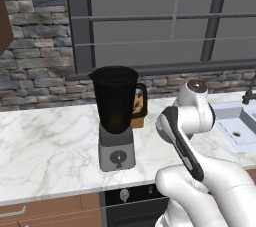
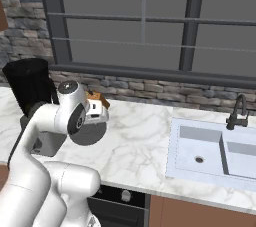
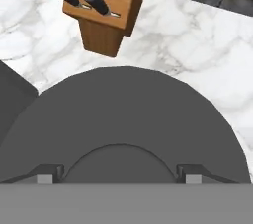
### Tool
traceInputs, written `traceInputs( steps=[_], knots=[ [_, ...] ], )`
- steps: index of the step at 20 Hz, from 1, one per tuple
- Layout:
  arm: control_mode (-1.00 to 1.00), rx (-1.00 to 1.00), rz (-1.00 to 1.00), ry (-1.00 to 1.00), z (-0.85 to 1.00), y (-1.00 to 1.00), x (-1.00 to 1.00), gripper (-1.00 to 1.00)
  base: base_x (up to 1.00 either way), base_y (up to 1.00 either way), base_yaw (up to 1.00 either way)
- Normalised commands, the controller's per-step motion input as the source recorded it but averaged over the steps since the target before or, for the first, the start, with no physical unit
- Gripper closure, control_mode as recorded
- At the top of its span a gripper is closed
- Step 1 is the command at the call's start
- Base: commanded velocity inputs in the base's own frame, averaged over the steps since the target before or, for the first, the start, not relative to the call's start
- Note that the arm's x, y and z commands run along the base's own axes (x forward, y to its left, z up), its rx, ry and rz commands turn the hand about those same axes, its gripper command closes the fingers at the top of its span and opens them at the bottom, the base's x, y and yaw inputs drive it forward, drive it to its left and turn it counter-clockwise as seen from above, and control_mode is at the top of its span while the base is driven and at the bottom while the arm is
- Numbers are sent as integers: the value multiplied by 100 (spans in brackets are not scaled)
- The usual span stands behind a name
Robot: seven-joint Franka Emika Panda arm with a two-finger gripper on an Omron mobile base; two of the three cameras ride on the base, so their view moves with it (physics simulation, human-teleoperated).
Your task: Grab the garlic and lemon from the fridge, place them in the blender, close the lid, and turn on the blender to create a marinade.
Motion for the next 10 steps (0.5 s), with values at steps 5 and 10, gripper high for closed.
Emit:
traceInputs(
  steps=[5, 10],
  knots=[
    [-100, 0, 0, -27, 100, 0, -51, 100, 0, 0, 0],
    [-100, 0, 0, -22, 100, 5, -43, 100, 0, 0, 0]
  ],
)
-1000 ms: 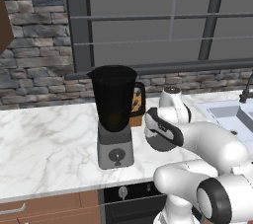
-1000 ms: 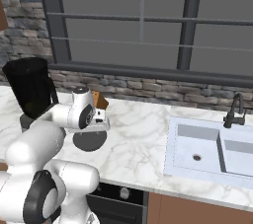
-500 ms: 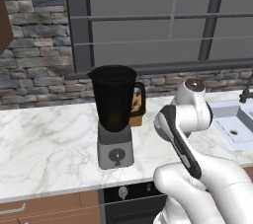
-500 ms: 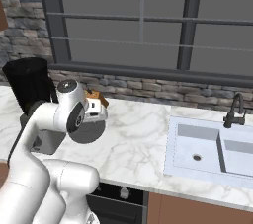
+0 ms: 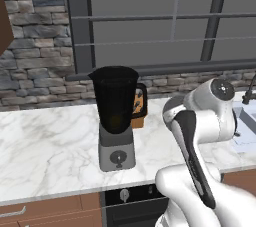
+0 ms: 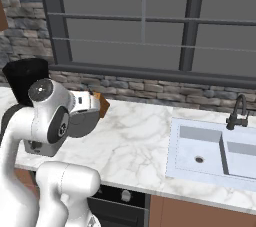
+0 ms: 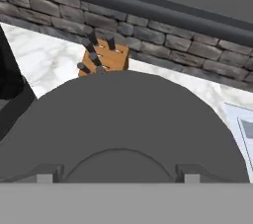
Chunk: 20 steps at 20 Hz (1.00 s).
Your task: Grab the garlic and lemon from the fridge, place them in the blender, close the lid, and turn on the blender to create a marinade.
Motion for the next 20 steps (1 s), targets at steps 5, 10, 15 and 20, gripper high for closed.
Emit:
traceInputs(
  steps=[5, 10, 15, 20],
  knots=[
    [-100, 0, 2, -9, 100, 10, -26, 100, 0, 0, 0],
    [-100, 0, 6, 7, 100, 41, 3, 100, 0, 0, 0],
    [-100, -1, 14, 17, 94, 51, 24, 100, 0, 0, 0],
    [-100, -12, 23, 15, 29, 58, 44, 100, 0, 0, 0]
  ],
)
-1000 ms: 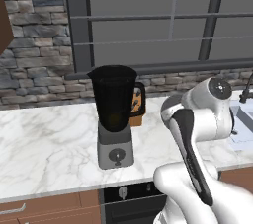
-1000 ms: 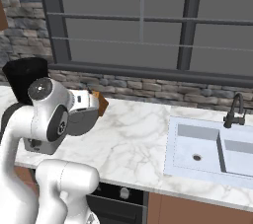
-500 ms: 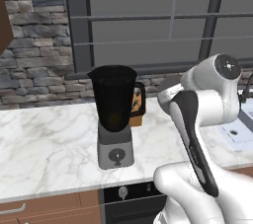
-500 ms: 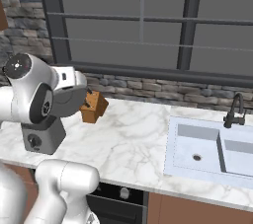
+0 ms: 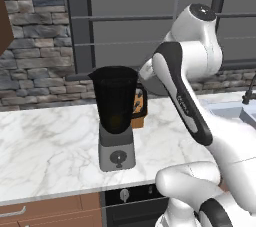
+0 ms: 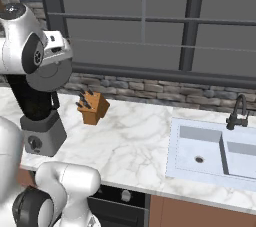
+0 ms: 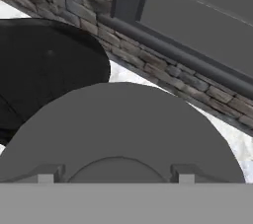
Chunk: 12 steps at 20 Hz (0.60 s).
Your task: Grab the garlic and lemon from the fridge, place them in the blender, close the lid, and turn on the blender to create a marinade.
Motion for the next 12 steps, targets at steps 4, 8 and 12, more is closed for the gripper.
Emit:
traceInputs(
  steps=[4, 8, 12],
  knots=[
    [-100, -20, 30, 2, 0, 66, 44, 100, 0, 0, 0],
    [-100, -20, 33, 0, 18, 53, 35, 100, 0, 0, 0],
    [-100, -22, 32, 0, 18, 57, 17, 100, 0, 0, 0]
  ],
)
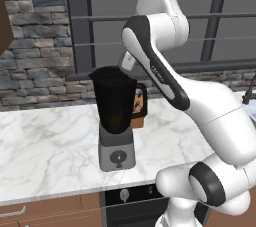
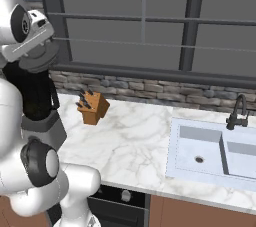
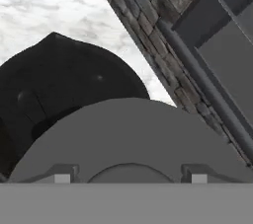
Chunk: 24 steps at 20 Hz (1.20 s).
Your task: Grab the garlic and lemon from the fridge, place them in the blender, close the lid, and turn on the blender to create a marinade.
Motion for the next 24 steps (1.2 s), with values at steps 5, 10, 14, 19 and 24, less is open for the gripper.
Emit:
traceInputs(
  steps=[5, 10, 14, 19, 24],
  knots=[
    [-100, -11, 22, 0, 2, 17, 0, 100, 0, 0, 0],
    [-100, -4, 24, 6, 0, 33, 5, 100, 0, 0, 0],
    [-100, -2, 27, 12, 0, 50, 2, 100, 0, 0, 0],
    [-100, 0, 15, 13, -6, 39, 0, 100, 0, 0, 0],
    [-100, 1, 3, 5, -29, 3, 0, 100, 0, 0, 0]
  ],
)
